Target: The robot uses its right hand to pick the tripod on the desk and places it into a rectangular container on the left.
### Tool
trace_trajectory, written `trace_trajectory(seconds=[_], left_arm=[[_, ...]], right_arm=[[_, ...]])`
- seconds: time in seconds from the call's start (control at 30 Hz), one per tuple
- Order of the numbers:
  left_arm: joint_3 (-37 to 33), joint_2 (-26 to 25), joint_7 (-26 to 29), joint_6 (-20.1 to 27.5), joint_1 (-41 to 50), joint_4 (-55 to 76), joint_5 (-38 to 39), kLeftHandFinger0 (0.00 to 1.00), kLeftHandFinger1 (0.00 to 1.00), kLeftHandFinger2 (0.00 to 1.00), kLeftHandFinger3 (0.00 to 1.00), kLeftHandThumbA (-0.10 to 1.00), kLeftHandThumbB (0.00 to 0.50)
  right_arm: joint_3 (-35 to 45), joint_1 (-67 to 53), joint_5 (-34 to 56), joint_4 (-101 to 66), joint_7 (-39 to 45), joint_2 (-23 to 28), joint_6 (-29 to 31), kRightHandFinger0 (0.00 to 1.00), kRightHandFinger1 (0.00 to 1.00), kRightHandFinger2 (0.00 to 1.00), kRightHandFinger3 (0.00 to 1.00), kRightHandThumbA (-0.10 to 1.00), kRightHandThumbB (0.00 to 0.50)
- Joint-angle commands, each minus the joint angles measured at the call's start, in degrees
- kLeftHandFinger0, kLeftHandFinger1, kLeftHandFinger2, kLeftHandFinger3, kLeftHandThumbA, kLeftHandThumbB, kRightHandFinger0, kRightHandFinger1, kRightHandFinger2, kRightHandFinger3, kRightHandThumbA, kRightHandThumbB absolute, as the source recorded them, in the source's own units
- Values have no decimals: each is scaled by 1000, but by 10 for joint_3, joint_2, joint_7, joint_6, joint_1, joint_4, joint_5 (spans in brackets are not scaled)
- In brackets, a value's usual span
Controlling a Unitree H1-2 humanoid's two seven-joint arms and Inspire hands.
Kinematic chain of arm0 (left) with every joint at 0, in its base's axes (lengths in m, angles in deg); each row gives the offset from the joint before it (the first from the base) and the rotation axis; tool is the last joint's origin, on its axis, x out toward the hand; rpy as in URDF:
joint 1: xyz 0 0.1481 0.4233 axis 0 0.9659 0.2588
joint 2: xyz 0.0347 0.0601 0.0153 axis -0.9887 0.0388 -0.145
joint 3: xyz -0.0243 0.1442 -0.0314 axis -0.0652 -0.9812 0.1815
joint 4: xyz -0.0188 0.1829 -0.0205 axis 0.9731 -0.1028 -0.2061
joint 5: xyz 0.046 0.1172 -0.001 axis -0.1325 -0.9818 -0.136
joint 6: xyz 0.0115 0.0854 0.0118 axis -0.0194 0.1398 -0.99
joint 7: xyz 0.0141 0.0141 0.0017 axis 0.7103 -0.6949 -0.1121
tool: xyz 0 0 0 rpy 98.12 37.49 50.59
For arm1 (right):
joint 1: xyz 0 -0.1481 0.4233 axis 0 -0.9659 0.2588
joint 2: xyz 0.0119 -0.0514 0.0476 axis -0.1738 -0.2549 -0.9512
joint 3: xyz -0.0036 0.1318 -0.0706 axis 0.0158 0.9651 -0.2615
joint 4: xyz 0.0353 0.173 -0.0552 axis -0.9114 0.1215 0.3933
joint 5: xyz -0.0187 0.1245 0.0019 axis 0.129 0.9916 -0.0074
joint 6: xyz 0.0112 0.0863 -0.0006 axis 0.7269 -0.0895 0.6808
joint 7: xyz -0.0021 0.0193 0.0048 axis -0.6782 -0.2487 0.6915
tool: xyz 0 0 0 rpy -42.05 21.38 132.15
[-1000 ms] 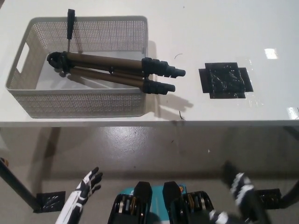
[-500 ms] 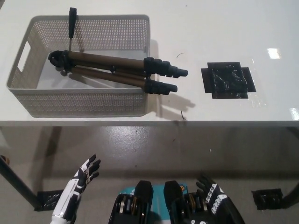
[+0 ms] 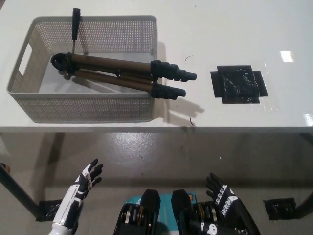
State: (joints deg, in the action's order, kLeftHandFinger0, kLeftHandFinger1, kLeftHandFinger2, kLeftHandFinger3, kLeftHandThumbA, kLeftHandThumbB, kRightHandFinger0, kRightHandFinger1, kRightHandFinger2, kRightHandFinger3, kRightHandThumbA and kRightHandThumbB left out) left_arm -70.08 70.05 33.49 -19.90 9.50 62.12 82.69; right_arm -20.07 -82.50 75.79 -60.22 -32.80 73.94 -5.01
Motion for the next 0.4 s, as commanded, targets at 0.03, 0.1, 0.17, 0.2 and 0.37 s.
trace_trajectory(seconds=[0.03,0.1,0.17,0.2,0.37], left_arm=[[1,2,1,6,13,6,3,1000,1000,1000,1000,1000,205],[1,2,-1,0,13,8,7,1000,1000,1000,1000,1000,204],[2,1,-1,-3,14,10,5,1000,1000,1000,1000,1000,208],[2,0,0,-2,13,7,4,1000,1000,1000,1000,1000,210],[1,1,-1,-1,20,10,5,1000,1000,1000,1000,1000,200]], right_arm=[[1,-10,5,-13,4,1,37,1000,1000,1000,1000,1000,363],[1,-11,3,-21,2,2,27,1000,1000,1000,1000,1000,365],[1,-9,5,-22,3,1,24,1000,1000,1000,1000,1000,363],[2,-8,5,-21,2,0,27,1000,1000,1000,1000,1000,352],[2,-13,2,-24,-2,-1,28,1000,1000,1000,1000,1000,358]])
